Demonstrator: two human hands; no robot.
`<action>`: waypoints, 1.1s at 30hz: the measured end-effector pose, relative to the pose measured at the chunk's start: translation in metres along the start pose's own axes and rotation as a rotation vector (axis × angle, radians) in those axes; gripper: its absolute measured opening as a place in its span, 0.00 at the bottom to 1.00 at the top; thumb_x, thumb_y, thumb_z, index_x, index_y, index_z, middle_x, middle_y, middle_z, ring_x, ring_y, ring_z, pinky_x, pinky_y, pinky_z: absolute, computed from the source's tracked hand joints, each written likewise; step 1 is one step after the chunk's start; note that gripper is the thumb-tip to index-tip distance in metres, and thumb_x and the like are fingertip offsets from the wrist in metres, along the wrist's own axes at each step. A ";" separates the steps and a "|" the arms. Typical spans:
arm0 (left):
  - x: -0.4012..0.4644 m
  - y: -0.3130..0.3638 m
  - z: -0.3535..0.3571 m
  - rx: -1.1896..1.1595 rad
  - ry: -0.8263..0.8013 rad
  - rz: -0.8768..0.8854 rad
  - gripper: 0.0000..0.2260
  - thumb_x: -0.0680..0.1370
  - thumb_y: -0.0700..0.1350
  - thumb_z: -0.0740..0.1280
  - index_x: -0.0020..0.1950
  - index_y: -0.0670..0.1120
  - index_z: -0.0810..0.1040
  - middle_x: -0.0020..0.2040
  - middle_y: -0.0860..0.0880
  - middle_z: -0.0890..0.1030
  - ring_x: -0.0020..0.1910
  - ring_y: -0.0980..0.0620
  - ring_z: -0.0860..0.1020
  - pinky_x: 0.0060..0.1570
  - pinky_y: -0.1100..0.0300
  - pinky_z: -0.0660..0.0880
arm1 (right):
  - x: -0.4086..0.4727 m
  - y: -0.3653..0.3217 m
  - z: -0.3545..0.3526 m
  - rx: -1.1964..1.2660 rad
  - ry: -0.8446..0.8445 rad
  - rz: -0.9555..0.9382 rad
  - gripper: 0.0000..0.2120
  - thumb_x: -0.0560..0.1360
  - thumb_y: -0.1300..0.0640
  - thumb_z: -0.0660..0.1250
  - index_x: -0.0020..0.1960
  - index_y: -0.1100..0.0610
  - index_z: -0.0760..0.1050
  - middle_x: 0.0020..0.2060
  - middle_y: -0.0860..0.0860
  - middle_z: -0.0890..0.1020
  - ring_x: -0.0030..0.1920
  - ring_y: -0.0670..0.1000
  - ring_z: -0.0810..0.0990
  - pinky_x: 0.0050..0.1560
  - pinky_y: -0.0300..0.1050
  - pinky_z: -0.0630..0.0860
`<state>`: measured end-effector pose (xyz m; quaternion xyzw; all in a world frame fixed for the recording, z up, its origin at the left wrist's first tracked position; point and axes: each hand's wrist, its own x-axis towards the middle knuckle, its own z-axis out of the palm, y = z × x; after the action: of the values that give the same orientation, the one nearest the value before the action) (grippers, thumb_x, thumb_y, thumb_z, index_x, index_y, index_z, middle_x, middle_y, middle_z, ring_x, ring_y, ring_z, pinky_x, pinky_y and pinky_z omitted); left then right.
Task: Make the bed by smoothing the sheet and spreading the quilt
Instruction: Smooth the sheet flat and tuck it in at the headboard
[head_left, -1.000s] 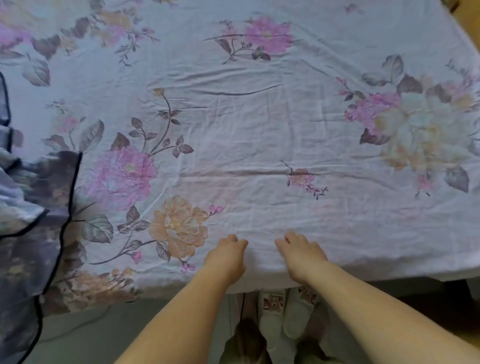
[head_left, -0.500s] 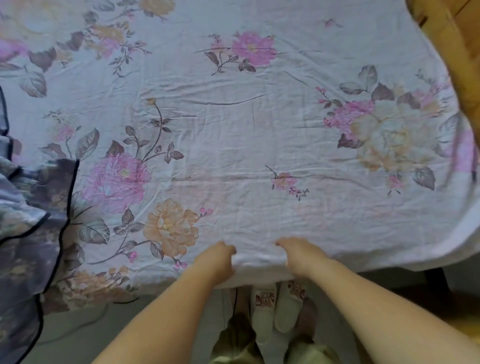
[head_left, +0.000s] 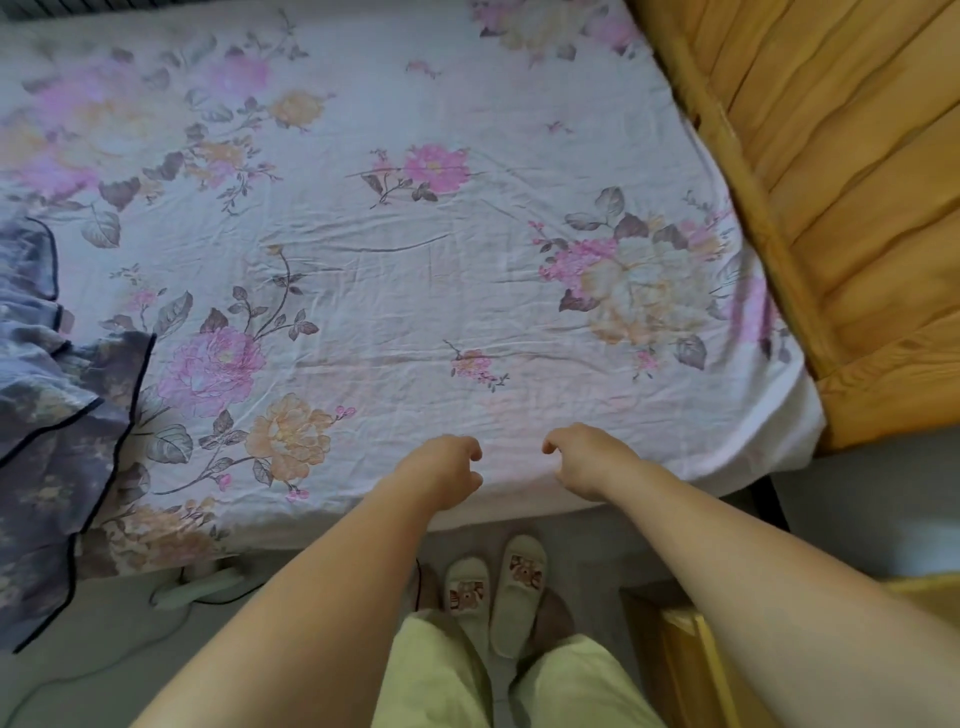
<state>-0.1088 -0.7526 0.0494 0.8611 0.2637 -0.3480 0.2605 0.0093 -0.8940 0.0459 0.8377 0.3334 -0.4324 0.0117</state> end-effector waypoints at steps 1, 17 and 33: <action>-0.005 0.014 0.000 0.005 0.011 0.013 0.18 0.81 0.46 0.60 0.71 0.48 0.67 0.69 0.46 0.70 0.65 0.46 0.72 0.63 0.52 0.71 | -0.009 0.006 -0.003 0.000 0.012 -0.001 0.22 0.79 0.64 0.57 0.71 0.53 0.66 0.70 0.54 0.67 0.67 0.57 0.70 0.62 0.49 0.70; -0.047 0.085 -0.027 0.048 0.148 0.031 0.18 0.80 0.46 0.62 0.70 0.49 0.68 0.68 0.46 0.72 0.64 0.46 0.73 0.64 0.53 0.71 | -0.071 0.034 -0.037 0.131 0.076 0.017 0.22 0.78 0.65 0.55 0.71 0.52 0.67 0.69 0.54 0.69 0.66 0.56 0.71 0.63 0.48 0.70; -0.019 0.010 -0.074 -0.072 0.162 0.045 0.17 0.80 0.46 0.59 0.70 0.50 0.68 0.66 0.47 0.74 0.61 0.47 0.75 0.60 0.55 0.73 | -0.014 -0.029 -0.060 0.126 0.033 0.065 0.23 0.78 0.67 0.54 0.70 0.52 0.67 0.69 0.54 0.68 0.64 0.56 0.72 0.62 0.47 0.72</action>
<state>-0.0796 -0.7183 0.1122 0.8823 0.2766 -0.2617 0.2768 0.0304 -0.8602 0.1013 0.8541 0.2783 -0.4382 -0.0324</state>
